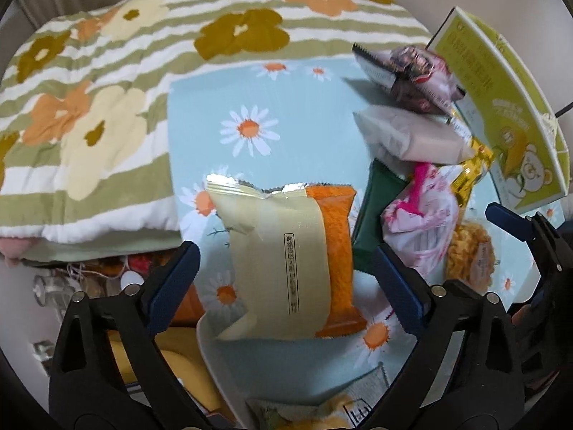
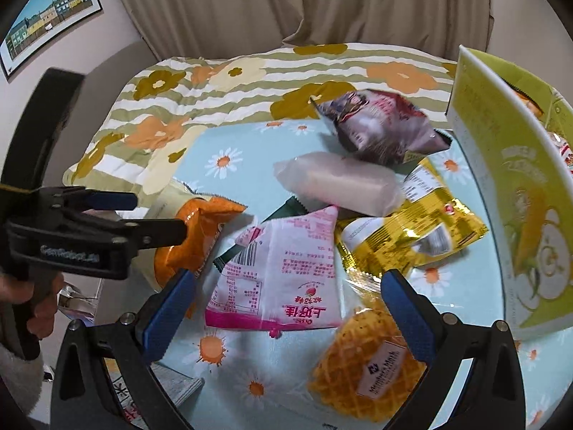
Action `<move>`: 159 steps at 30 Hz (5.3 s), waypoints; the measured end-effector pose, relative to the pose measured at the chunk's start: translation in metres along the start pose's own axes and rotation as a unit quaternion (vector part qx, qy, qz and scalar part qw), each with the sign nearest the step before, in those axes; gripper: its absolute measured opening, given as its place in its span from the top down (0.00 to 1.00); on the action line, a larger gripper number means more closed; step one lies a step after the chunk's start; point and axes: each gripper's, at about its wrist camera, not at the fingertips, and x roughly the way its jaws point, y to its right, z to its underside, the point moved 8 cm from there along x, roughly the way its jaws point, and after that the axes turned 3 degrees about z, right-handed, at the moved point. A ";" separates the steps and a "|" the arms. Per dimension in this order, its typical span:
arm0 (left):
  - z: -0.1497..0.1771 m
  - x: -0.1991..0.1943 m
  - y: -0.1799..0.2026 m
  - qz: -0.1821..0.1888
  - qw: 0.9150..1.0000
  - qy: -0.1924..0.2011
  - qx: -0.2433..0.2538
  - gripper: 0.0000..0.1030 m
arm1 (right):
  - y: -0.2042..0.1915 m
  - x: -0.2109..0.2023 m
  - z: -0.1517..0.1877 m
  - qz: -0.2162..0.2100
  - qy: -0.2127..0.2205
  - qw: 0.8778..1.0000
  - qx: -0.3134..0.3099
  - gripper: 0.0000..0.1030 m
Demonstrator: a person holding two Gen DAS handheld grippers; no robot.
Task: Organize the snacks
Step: 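Grasp the cream-and-orange bag with the left tool while the right tool grasps the pink-and-white packet, then carry both packets over the yellow box and release them inside, then move both tools back over the remaining snacks on the table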
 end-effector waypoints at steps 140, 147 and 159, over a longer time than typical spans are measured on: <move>-0.051 -0.071 0.351 -0.035 0.988 0.151 0.000 0.05 | 0.306 -0.184 -0.037 -0.056 0.113 0.991 -0.047 0.00; -0.031 -0.097 0.344 -0.053 0.983 0.174 -0.020 0.05 | 0.289 -0.200 -0.034 -0.075 0.125 0.988 -0.059 0.00; 0.025 -0.135 0.287 -0.109 0.974 0.187 -0.071 0.05 | 0.226 -0.207 -0.030 -0.125 0.132 0.978 -0.107 0.00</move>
